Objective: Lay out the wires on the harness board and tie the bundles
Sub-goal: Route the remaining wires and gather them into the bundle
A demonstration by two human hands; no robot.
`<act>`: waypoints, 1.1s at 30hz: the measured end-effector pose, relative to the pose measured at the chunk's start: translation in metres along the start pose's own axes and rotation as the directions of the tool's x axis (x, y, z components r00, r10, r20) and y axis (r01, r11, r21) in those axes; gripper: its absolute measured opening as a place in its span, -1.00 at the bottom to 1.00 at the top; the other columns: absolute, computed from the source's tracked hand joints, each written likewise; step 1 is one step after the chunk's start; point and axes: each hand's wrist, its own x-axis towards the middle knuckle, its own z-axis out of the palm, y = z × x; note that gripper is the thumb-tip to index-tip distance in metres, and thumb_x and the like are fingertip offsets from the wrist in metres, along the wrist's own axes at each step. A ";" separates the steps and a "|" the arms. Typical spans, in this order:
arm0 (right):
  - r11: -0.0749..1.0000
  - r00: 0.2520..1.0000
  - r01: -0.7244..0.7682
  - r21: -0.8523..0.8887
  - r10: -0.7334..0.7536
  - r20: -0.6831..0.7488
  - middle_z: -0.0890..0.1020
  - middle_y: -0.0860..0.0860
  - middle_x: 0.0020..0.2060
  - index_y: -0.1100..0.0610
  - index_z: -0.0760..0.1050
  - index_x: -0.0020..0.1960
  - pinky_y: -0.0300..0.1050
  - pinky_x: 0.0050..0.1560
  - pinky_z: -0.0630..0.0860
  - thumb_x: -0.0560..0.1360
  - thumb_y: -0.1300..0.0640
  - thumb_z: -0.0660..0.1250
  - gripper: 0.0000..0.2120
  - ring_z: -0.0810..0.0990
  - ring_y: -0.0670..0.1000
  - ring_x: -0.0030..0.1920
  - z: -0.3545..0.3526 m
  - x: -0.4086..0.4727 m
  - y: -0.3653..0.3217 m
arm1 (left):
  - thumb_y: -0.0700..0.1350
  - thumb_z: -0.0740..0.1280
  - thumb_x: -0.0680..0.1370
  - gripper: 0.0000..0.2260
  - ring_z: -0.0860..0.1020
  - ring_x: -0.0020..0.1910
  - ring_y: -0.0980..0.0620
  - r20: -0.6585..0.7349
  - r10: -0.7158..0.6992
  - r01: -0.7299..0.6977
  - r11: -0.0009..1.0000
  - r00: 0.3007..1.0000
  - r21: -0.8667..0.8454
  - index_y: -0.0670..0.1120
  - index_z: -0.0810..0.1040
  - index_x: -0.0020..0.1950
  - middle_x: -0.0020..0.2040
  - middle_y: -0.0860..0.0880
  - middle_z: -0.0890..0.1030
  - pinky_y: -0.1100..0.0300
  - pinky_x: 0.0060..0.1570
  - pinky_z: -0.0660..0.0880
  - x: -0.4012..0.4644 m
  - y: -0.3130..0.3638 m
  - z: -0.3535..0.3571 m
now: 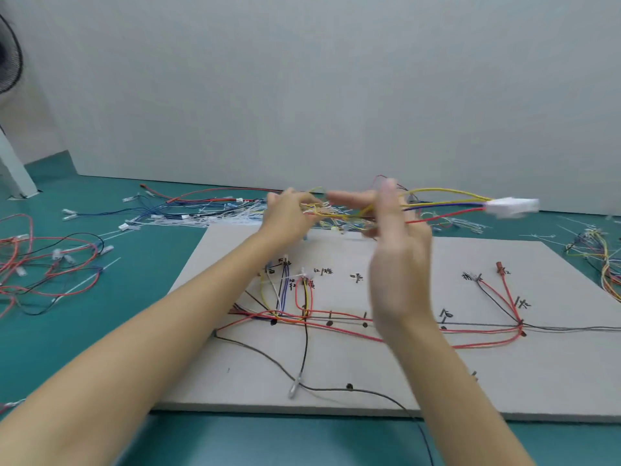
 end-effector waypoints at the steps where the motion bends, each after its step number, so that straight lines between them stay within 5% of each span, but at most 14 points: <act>1: 0.989 0.986 -0.110 0.100 0.121 -0.111 0.64 -0.09 -0.33 0.12 0.65 -0.26 -0.31 0.00 0.41 0.67 0.08 0.04 -0.50 0.58 -0.18 -0.20 -0.013 0.010 0.007 | -0.01 0.36 0.55 -0.76 0.35 0.21 -0.20 -0.003 0.000 0.001 0.997 1.000 0.073 0.04 0.62 0.21 0.18 -0.08 0.55 0.01 0.20 0.41 0.001 -0.005 -0.004; 3: 0.825 0.893 -0.306 0.476 0.422 -0.157 0.49 -0.01 -0.52 0.15 0.48 -0.35 -0.09 0.08 0.49 0.68 0.08 0.03 -0.51 0.58 0.02 -0.31 -0.040 0.029 0.017 | -0.05 0.37 0.55 -0.79 0.39 0.19 -0.20 0.008 0.029 -0.030 0.990 1.000 0.137 -0.01 0.64 0.16 0.15 -0.12 0.54 0.03 0.20 0.36 0.001 -0.022 -0.010; 6: 0.646 0.771 -0.409 0.645 0.622 -0.135 0.19 -0.06 -0.62 0.09 0.24 -0.36 -0.12 -0.26 0.44 0.69 0.14 -0.02 -0.57 0.25 -0.03 -0.57 -0.058 0.035 0.030 | -0.17 0.41 0.50 -0.86 0.48 0.11 -0.18 0.065 0.075 -0.081 0.991 0.995 0.103 -0.07 0.69 0.03 0.06 -0.14 0.56 -0.02 0.11 0.45 -0.003 -0.040 -0.018; 10: 0.633 0.779 -0.397 0.664 0.615 -0.121 0.15 -0.08 -0.60 0.06 0.23 -0.38 -0.20 -0.43 0.21 0.67 0.11 -0.03 -0.56 0.12 -0.07 -0.60 -0.070 0.043 0.030 | -0.17 0.39 0.51 -0.86 0.51 0.06 -0.17 -0.031 -0.022 0.024 0.997 0.999 0.072 -0.10 0.69 0.04 -0.05 -0.06 0.54 0.12 -0.04 0.38 0.000 -0.066 -0.033; 16: 0.565 0.750 -0.426 0.706 0.657 -0.073 0.22 -0.07 -0.61 0.11 0.34 -0.32 -0.20 -0.44 0.23 0.67 0.10 0.00 -0.60 0.17 -0.08 -0.62 -0.066 0.040 0.034 | -0.07 0.41 0.49 -0.78 0.29 0.32 -0.25 0.029 -0.237 0.228 0.957 0.971 0.178 0.01 0.64 0.14 0.20 -0.17 0.49 -0.08 0.27 0.36 0.008 -0.080 -0.049; 18: 0.535 0.742 -0.426 0.730 0.669 -0.057 0.34 -0.04 -0.58 0.17 0.41 -0.24 -0.20 -0.42 0.33 0.67 0.08 -0.01 -0.61 0.30 -0.06 -0.59 -0.062 0.039 0.037 | -0.10 0.47 0.41 -0.63 0.28 0.33 -0.23 0.095 -0.206 0.181 0.957 0.974 0.226 0.09 0.59 0.21 0.23 -0.13 0.44 -0.07 0.29 0.36 0.004 -0.068 -0.051; 22: 0.499 0.743 -0.467 0.730 0.669 0.018 0.68 0.15 -0.24 0.25 0.54 -0.03 0.01 0.10 0.50 0.67 0.05 -0.03 -0.57 0.64 0.13 -0.16 -0.063 0.041 0.043 | -0.10 0.50 0.31 -0.29 0.21 0.39 -0.12 0.258 -0.100 0.004 0.937 0.961 0.350 0.22 0.36 0.41 0.41 0.00 0.30 -0.05 0.26 0.26 -0.014 -0.026 -0.055; 26: 0.479 0.757 -0.522 0.706 0.641 0.125 0.67 0.15 0.07 0.19 0.53 0.19 0.11 0.32 0.38 0.66 -0.03 -0.04 -0.55 0.61 0.20 0.14 -0.066 0.041 0.045 | -0.03 0.47 0.31 -0.49 0.34 0.37 0.07 0.455 0.100 -0.131 0.991 0.885 0.038 0.27 0.51 0.23 0.33 0.15 0.45 -0.01 0.36 0.29 -0.041 0.013 -0.051; 29: 0.414 0.790 -0.493 0.765 0.581 0.194 0.69 0.14 0.01 0.22 0.52 0.14 0.12 0.30 0.39 0.67 0.00 -0.07 -0.55 0.66 0.19 0.03 -0.064 0.042 0.039 | 0.06 0.41 0.35 -0.76 0.53 0.11 0.22 0.520 0.166 -0.105 0.984 0.838 -0.144 0.16 0.64 0.00 0.04 0.22 0.64 0.10 0.23 0.42 -0.058 0.032 -0.038; 33: 0.379 0.787 -0.445 0.812 0.598 0.151 0.58 0.00 -0.36 0.25 0.55 0.02 0.02 0.07 0.49 0.68 0.11 -0.02 -0.61 0.52 0.01 -0.45 -0.070 0.045 0.030 | 0.04 0.38 0.54 -0.82 0.59 -0.14 -0.03 0.316 0.227 -0.162 0.962 0.921 -0.219 -0.03 0.60 -0.18 -0.23 -0.03 0.65 0.01 -0.02 0.49 -0.057 0.031 -0.033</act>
